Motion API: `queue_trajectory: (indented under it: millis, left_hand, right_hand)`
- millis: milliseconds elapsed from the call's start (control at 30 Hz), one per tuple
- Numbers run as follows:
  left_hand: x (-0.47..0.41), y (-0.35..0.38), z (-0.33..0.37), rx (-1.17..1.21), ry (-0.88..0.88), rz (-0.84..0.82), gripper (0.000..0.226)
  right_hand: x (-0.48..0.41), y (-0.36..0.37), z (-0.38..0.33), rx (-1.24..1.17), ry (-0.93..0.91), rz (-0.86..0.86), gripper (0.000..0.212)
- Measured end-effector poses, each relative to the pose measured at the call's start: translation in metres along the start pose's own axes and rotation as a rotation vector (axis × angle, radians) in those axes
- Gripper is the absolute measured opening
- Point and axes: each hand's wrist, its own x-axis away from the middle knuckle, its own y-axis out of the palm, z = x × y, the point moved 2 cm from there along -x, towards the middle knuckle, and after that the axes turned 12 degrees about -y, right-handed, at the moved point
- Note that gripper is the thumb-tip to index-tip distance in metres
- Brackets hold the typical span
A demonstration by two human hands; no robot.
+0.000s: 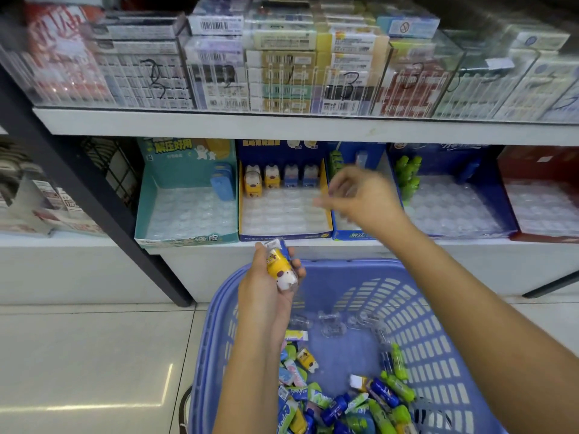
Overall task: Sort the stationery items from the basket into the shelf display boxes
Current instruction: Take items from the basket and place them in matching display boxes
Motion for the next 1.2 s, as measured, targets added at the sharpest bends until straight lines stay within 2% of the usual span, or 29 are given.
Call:
queue_trajectory:
  millis: [67,133,267,367,400,467,533,600,800,933,1033,1200]
  left_hand:
    - [-0.001,-0.001,0.002,0.035,0.095,0.006,0.038]
    - [0.002,-0.002,0.003,0.028,0.157,-0.019,0.04]
    - [0.006,-0.004,0.011,0.025,0.24,-0.052,0.026]
    - [0.008,-0.012,0.025,0.058,0.337,-0.022,0.022]
    - [0.009,-0.015,0.029,0.055,0.345,-0.015,0.022]
    - [0.01,-0.02,0.035,0.027,0.326,-0.024,0.021]
    - [0.009,-0.023,0.037,-0.014,0.285,-0.036,0.019]
    - [0.009,-0.025,0.037,-0.041,0.252,-0.023,0.017]
    - [0.004,-0.034,0.041,-0.114,0.242,-0.026,0.015]
    - [0.004,-0.039,0.046,-0.243,0.287,-0.056,0.012]
    - [0.003,-0.038,0.045,-0.224,0.277,-0.06,0.012]
    - [0.004,-0.037,0.043,-0.216,0.271,-0.059,0.011]
  right_hand:
    - [0.037,0.028,-0.02,-0.169,0.085,-0.217,0.031]
    - [0.066,0.052,-0.031,-0.161,0.101,-0.321,0.029]
    - [0.076,0.072,-0.038,-0.251,0.1,-0.211,0.016]
    - [0.056,0.065,-0.04,-0.372,0.048,-0.069,0.016]
    - [0.044,0.06,-0.038,-0.31,0.006,-0.01,0.015]
    - [0.013,0.05,-0.032,-0.018,-0.093,0.054,0.011]
    - [-0.021,0.047,-0.025,0.243,-0.165,0.065,0.02]
    - [-0.049,0.05,-0.021,0.352,-0.201,0.05,0.025]
    - [-0.079,0.071,-0.011,0.382,-0.33,-0.172,0.024]
    - [-0.076,0.076,-0.005,0.351,-0.354,-0.094,0.025]
    - [-0.072,0.083,-0.002,0.364,-0.369,-0.084,0.026]
    - [-0.07,0.086,0.0,0.257,-0.271,-0.033,0.027]
